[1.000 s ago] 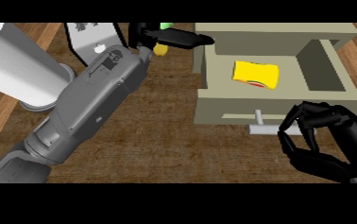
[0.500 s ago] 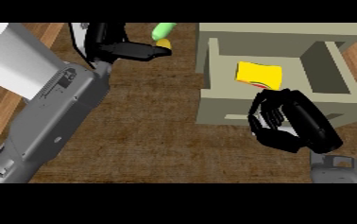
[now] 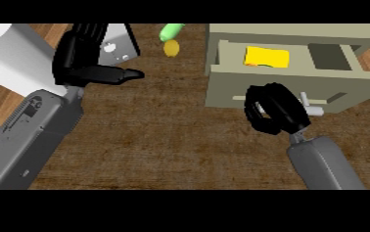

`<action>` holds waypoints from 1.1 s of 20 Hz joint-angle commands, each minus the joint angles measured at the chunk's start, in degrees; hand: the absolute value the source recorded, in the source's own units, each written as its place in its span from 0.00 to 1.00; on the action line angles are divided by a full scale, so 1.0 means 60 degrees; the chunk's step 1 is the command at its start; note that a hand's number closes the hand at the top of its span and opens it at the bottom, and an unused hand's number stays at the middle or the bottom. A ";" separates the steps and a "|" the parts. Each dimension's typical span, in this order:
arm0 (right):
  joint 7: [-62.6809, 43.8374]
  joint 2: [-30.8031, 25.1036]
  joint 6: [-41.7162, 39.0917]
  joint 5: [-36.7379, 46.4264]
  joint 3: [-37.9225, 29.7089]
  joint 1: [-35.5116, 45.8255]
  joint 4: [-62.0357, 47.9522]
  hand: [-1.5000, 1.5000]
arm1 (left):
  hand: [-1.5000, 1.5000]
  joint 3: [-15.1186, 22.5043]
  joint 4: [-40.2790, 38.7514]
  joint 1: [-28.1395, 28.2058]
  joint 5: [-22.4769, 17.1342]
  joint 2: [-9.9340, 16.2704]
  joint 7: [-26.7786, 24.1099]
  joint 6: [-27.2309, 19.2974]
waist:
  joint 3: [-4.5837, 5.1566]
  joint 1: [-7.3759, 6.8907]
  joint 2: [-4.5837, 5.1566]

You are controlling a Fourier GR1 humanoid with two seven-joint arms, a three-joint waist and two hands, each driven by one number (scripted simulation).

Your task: Pick up the cup, place it into the drawer and close the drawer

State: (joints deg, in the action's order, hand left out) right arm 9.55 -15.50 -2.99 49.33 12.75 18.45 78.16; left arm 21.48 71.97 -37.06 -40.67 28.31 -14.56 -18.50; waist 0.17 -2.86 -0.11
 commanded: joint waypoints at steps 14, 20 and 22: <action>0.2107 0.0413 0.1113 0.0231 -0.1853 0.5526 -0.9011 1.00 | 0.00 -0.1430 0.1008 0.1554 -0.0297 0.1089 0.0247 0.1430 | -0.0044 -0.0053 0.0182; 0.2637 -0.0134 0.1478 -0.0078 -0.2481 0.5797 -1.0256 1.00 | 0.00 -0.0908 0.1166 0.2139 0.0030 0.0517 -0.0432 0.1693 | -0.0066 -0.0493 0.0407; 0.2642 -0.0447 0.0990 -0.0221 -0.2631 0.6177 -1.0386 1.00 | 0.00 -0.0962 0.1272 0.2211 -0.0135 0.0672 -0.0242 0.1971 | -0.0063 -0.0548 0.0393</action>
State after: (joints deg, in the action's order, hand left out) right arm 27.99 -13.60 3.47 48.70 0.05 49.92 21.13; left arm 15.08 78.54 -25.34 -41.37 32.75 -15.74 -8.16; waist 0.00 -4.58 0.80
